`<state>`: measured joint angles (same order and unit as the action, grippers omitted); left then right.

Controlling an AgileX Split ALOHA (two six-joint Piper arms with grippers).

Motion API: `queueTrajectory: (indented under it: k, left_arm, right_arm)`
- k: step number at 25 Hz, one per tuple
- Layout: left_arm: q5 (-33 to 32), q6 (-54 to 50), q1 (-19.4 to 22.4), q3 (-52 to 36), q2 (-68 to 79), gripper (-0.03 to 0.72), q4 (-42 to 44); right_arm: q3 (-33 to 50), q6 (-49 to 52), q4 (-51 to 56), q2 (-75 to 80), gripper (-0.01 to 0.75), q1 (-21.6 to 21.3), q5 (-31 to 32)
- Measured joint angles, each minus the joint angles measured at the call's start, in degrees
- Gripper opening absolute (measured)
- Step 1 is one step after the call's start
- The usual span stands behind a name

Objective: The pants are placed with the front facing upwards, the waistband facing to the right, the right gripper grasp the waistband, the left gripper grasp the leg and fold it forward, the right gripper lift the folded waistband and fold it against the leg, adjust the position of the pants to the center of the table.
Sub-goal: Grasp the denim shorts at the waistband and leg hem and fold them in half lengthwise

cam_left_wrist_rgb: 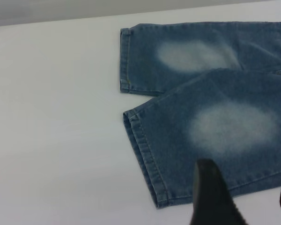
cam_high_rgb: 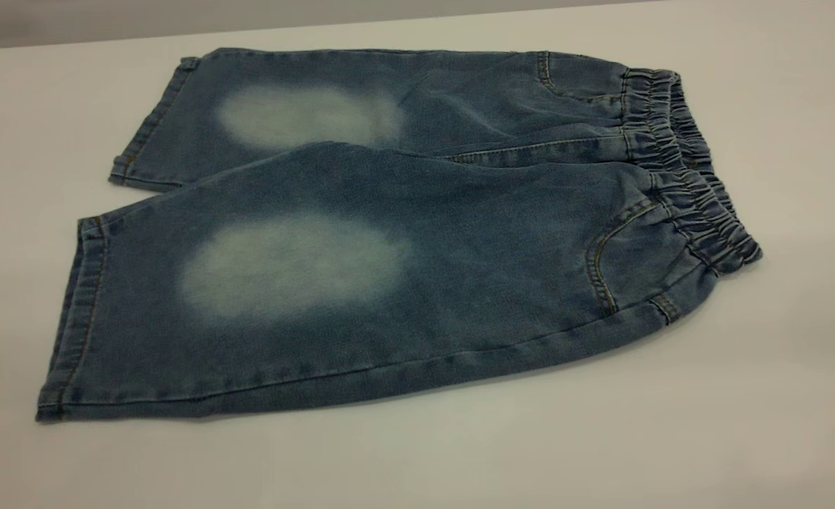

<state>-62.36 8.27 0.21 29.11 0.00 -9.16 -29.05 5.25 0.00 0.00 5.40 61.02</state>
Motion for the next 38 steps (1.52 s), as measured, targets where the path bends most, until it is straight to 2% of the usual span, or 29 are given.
queueTrajectory:
  k: [22,25,29,32,38]
  left_arm:
    - [0.15,0.0,0.0,0.0,0.0,0.333,-0.47]
    - [0.15,0.0,0.0,1.25,0.67,0.333,-0.37]
    - [4.0,0.67,0.0,5.6,5.97,0.333,-1.81]
    - [8.69,2.92,0.0,8.49,12.2,0.333,-1.8]
    - [19.5,11.99,0.0,9.23,28.71,0.333,-1.75]
  right_arm:
    - [0.0,0.45,0.0,0.0,0.426,0.0,0.0]
    - [-0.02,0.9,3.66,0.0,0.426,0.0,-0.83]
    - [-0.7,0.78,11.97,1.96,0.426,0.06,-3.88]
    - [-0.54,-0.61,17.65,7.72,0.426,0.06,-9.09]
    - [-0.36,-4.48,19.46,24.66,0.426,0.06,-17.33]
